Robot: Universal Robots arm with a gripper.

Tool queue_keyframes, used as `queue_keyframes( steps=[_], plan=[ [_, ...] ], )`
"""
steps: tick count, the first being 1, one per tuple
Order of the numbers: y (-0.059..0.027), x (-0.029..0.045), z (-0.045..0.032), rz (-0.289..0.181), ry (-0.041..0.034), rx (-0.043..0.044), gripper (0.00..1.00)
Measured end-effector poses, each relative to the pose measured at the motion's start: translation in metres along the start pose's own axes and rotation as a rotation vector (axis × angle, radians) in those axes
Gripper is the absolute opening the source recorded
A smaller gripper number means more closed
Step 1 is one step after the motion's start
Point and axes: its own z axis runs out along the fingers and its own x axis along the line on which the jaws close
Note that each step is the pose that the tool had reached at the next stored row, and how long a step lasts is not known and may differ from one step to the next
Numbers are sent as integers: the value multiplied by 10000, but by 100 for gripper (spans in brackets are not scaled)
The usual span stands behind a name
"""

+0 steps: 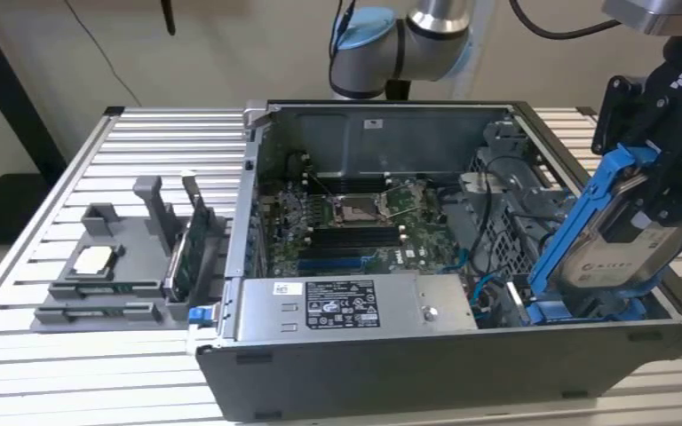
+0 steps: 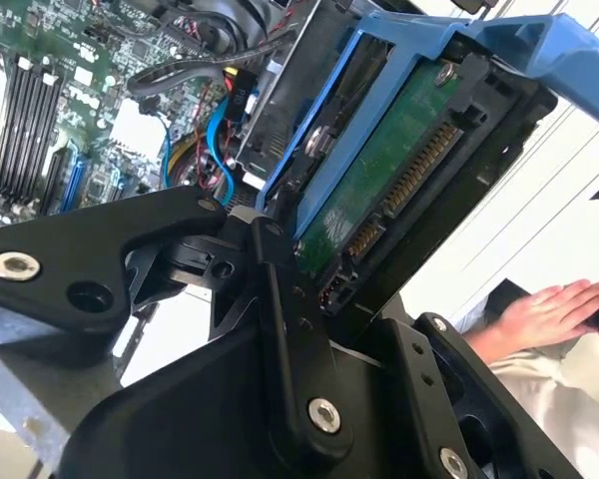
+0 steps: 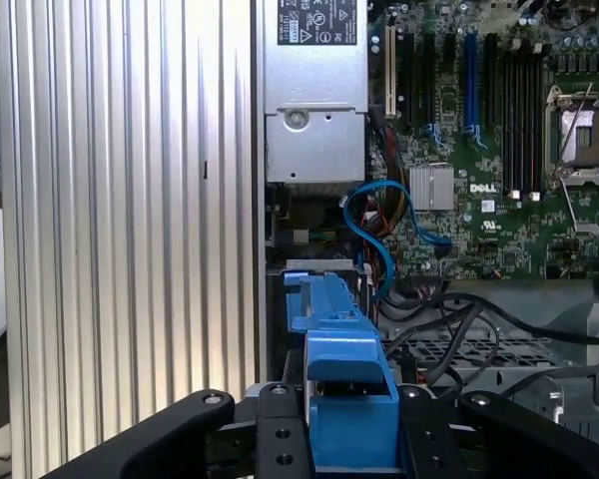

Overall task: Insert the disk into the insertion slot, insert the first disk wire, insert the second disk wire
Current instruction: 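Insert the disk into the insertion slot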

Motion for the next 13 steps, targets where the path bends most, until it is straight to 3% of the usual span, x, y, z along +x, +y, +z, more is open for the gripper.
queue_keyframes(
  steps=[9, 13],
  plan=[
    [-4, -3, 83, 0, -13, -1, 33],
    [-5, -26, 125, -4, -90, -3, 33]
  ],
)
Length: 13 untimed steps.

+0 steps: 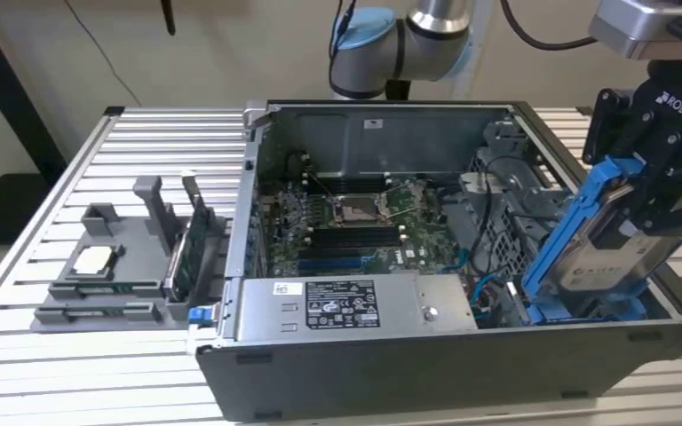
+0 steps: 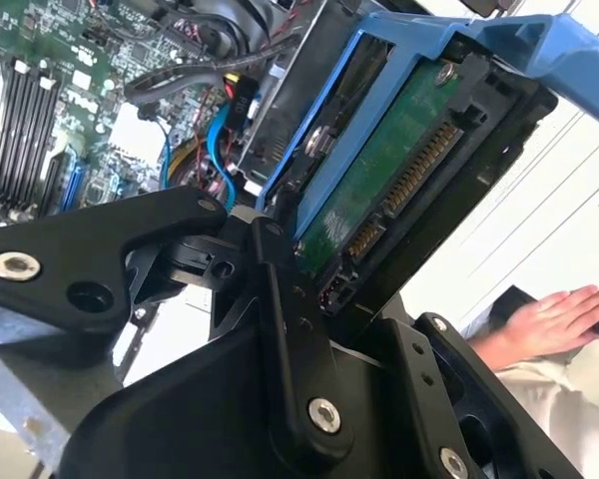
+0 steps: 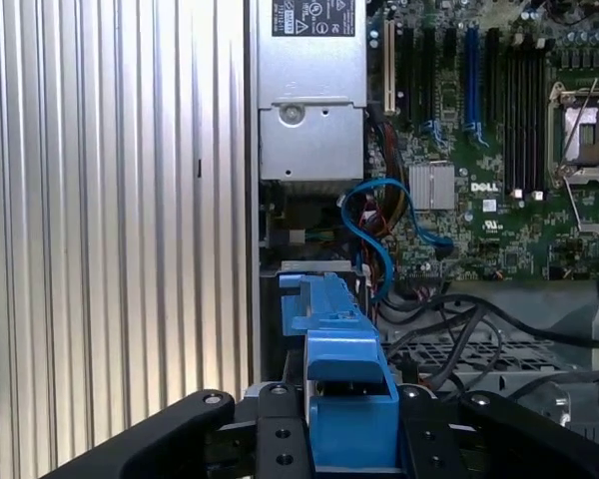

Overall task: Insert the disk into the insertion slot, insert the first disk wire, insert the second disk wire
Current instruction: 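Insert the disk into the insertion slot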

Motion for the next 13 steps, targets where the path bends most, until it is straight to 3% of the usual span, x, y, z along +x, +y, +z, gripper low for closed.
queue_keyframes(
  steps=[5, 13],
  plan=[
    [-7, -33, 20, -4, -115, -3, 33],
    [-27, -35, 87, -6, -154, -14, 33]
  ],
)
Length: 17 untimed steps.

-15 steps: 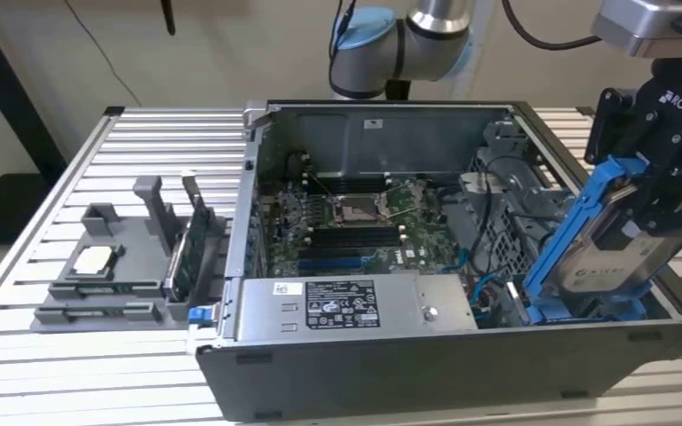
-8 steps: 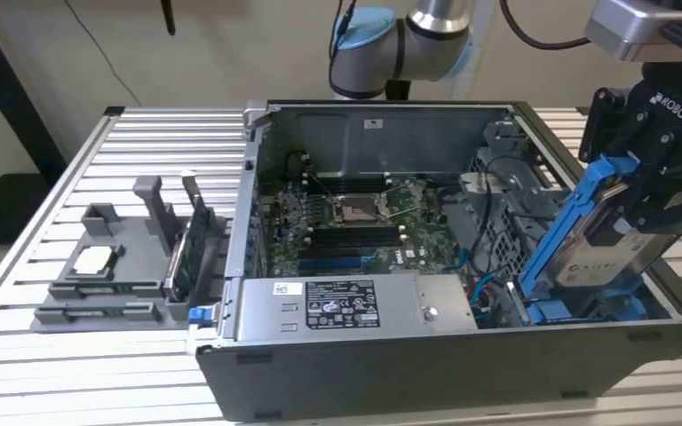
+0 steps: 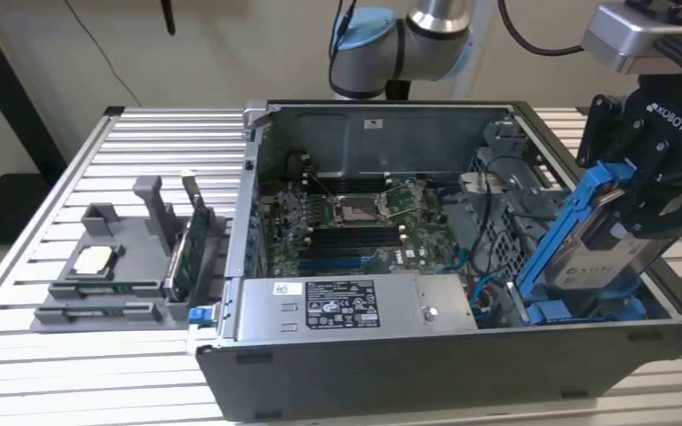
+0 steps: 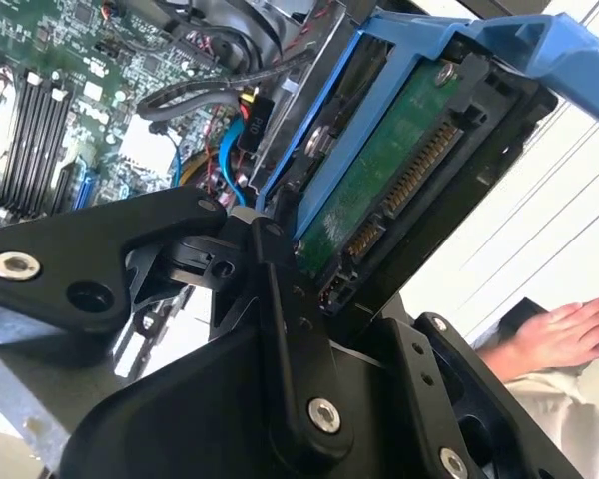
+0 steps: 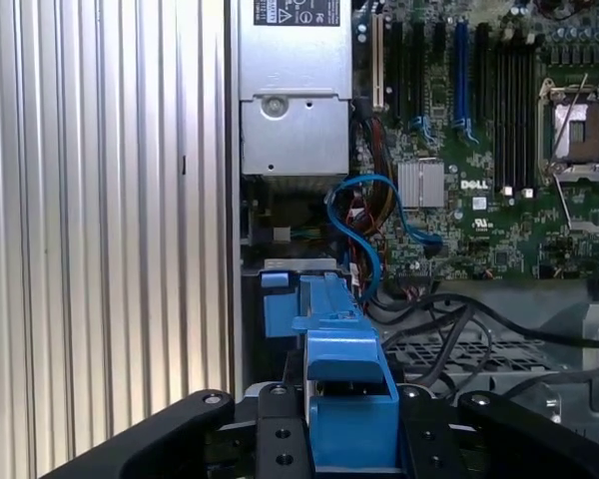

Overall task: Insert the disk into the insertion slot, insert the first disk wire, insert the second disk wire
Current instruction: 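Insert the disk into the insertion slot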

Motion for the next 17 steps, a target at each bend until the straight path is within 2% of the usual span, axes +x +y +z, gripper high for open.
queue_keyframes(
  steps=[8, 17],
  plan=[
    [-4, -1, 97, 13, -19, -28, 33],
    [-10, 2, 259, 17, -19, -31, 33]
  ],
)
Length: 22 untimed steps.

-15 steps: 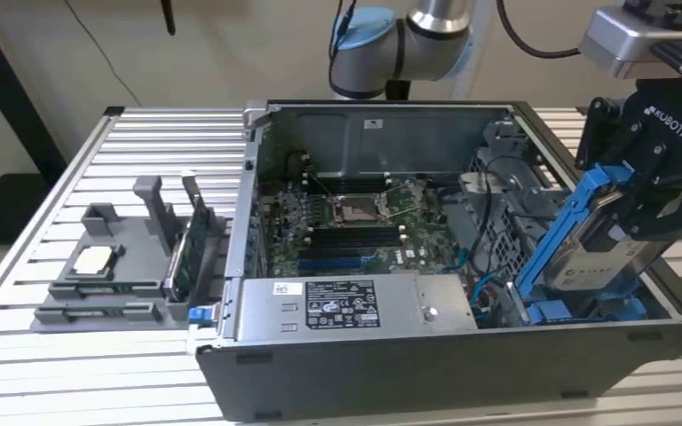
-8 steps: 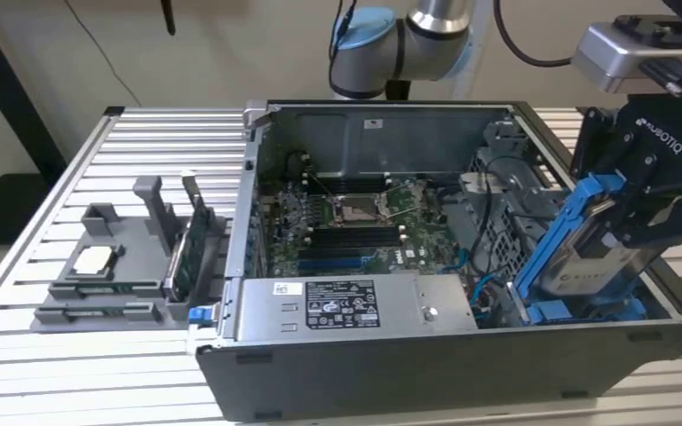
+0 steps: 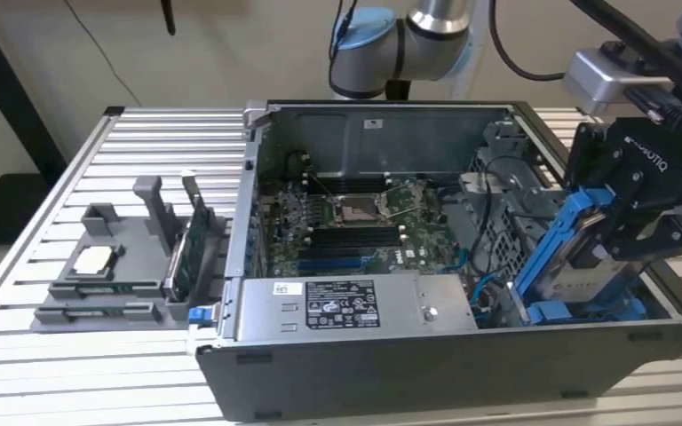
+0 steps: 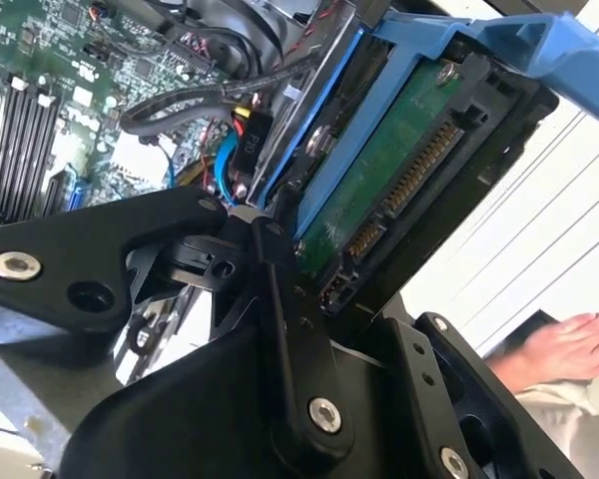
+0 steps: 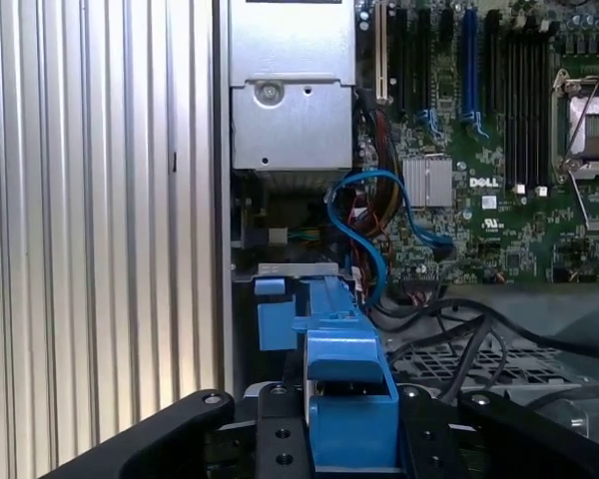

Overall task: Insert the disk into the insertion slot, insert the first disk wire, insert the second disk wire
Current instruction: 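Insert the disk into the insertion slot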

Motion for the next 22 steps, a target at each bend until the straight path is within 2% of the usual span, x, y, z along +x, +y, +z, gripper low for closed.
queue_keyframes(
  steps=[3, 12, 14, 15, 16, 22],
  plan=[
    [-1, 0, 34, 0, 1, 0, 33],
    [-1, 1, 35, 0, 6, -1, 33],
    [-1, 1, 35, 1, 6, 0, 34],
    [-1, 1, 34, 1, 4, 0, 40],
    [-1, 1, 29, 1, 3, -1, 47],
    [3, -2, -63, 1, 6, -9, 47]
  ],
)
